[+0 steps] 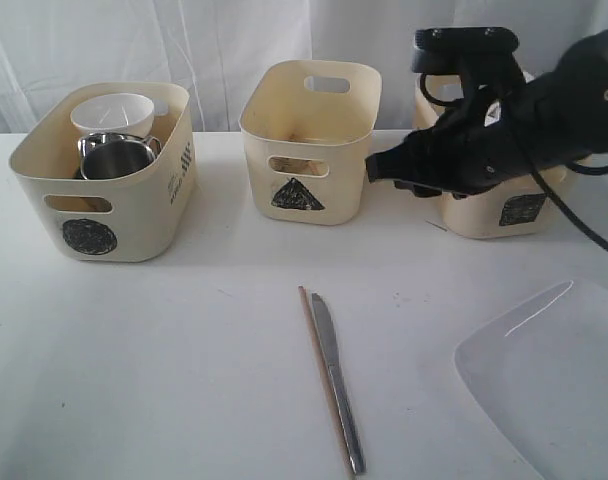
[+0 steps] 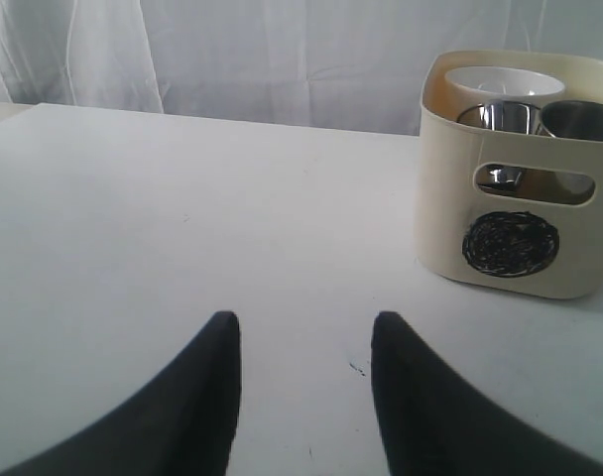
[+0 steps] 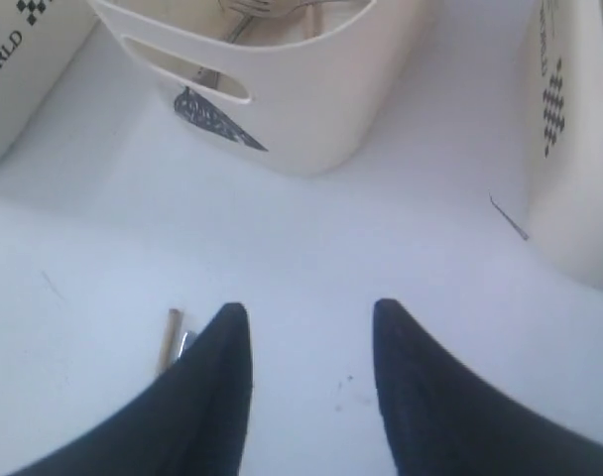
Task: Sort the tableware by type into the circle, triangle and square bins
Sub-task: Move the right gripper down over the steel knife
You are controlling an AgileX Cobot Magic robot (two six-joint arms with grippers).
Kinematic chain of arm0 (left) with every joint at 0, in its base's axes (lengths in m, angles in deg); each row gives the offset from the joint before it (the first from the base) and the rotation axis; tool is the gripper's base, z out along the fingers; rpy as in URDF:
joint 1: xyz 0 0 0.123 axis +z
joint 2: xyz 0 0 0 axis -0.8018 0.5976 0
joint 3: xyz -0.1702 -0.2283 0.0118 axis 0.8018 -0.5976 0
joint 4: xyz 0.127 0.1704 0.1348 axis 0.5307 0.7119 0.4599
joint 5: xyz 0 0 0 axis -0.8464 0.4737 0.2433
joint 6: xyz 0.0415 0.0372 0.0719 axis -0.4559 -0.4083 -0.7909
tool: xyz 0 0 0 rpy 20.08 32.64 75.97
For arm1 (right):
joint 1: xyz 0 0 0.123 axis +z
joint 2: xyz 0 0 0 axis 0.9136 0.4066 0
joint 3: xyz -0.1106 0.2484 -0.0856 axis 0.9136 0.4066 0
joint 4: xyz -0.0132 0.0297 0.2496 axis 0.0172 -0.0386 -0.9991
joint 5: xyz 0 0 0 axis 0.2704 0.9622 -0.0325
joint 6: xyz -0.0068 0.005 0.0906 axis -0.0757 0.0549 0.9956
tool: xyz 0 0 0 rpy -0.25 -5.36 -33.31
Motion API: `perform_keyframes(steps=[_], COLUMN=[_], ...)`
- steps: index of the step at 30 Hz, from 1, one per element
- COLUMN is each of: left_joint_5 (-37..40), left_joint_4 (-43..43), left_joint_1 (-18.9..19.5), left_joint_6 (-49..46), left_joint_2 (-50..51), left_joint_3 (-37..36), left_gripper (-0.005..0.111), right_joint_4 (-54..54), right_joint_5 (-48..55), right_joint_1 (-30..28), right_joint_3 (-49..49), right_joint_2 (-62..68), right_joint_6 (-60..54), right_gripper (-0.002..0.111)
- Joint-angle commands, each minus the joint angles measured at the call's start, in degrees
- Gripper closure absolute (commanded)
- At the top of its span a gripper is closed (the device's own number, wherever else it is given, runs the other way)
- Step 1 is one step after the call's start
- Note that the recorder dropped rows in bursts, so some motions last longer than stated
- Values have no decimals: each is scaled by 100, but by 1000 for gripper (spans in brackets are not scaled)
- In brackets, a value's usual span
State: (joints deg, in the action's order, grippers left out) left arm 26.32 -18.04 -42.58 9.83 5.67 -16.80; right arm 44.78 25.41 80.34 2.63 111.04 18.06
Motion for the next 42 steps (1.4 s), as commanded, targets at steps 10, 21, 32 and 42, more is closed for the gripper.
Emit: perform_keyframes(steps=[10,21,32,42], left_joint_5=[0,0,0,0], left_joint_4=[-29,-29,-29,-29], left_joint_1=[17,17,17,17], left_joint_6=[17,17,17,17], left_joint_2=[-26,-26,-26,-26], left_joint_3=[-17,-17,-17,-17], left_gripper=[60,60,60,60], right_joint_4=[24,24,24,15], right_joint_5=[196,594,878,1040], right_joint_1=[-52,-52,-52,-52], right_joint_3=[710,710,710,710], right_joint_2=[-1128,-1642,-1717,-1717], right_joint_6=[-79,-79,-79,-168], right_gripper=[70,70,70,70])
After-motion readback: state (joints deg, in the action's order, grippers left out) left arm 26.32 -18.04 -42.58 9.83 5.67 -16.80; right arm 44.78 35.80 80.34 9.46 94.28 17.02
